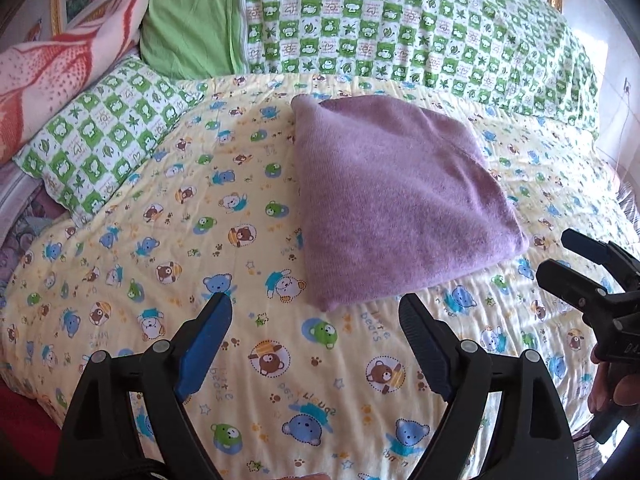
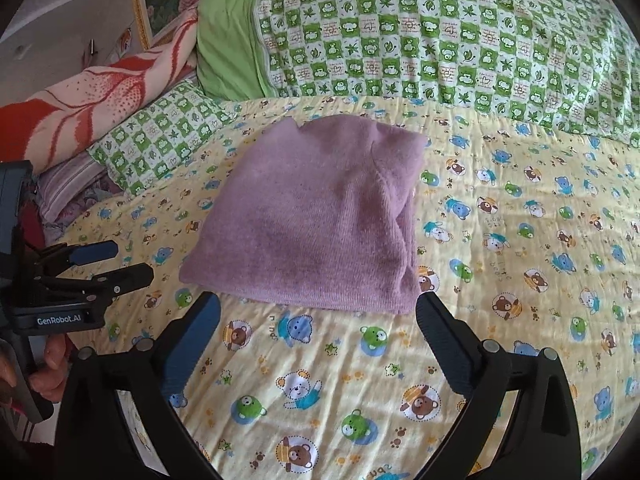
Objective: Fold small clothes
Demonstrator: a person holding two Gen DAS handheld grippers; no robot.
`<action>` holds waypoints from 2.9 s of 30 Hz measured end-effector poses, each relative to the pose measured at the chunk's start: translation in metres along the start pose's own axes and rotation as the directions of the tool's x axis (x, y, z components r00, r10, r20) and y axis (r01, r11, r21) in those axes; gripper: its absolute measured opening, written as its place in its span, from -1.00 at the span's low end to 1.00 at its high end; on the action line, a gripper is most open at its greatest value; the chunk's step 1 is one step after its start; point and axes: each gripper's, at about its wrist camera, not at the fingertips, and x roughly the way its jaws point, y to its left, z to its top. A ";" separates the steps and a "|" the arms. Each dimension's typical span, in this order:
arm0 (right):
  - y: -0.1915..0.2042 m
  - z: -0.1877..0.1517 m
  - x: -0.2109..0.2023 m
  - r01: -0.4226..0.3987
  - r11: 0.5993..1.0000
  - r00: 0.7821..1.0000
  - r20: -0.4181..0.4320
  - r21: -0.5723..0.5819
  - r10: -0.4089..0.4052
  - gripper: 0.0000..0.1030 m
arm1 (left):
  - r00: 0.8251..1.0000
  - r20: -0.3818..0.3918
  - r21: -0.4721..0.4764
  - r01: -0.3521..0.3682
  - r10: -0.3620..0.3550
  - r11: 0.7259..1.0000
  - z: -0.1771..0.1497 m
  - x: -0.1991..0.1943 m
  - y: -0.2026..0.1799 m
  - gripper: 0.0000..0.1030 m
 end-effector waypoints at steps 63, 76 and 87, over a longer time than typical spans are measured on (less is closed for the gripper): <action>-0.008 0.010 0.025 -0.007 0.999 1.000 -0.016 0.046 0.008 0.95 | 0.999 -0.037 0.034 -0.011 0.013 0.999 0.013 0.037 -0.013 0.72; -0.001 0.017 0.025 -0.021 0.999 1.000 -0.001 0.046 0.021 0.95 | 0.999 -0.031 0.021 -0.011 0.011 1.000 0.017 0.036 -0.011 0.73; -0.003 0.018 0.024 -0.026 0.999 1.000 0.001 0.048 0.026 0.95 | 0.999 -0.030 0.019 -0.014 0.014 1.000 0.018 0.036 -0.012 0.73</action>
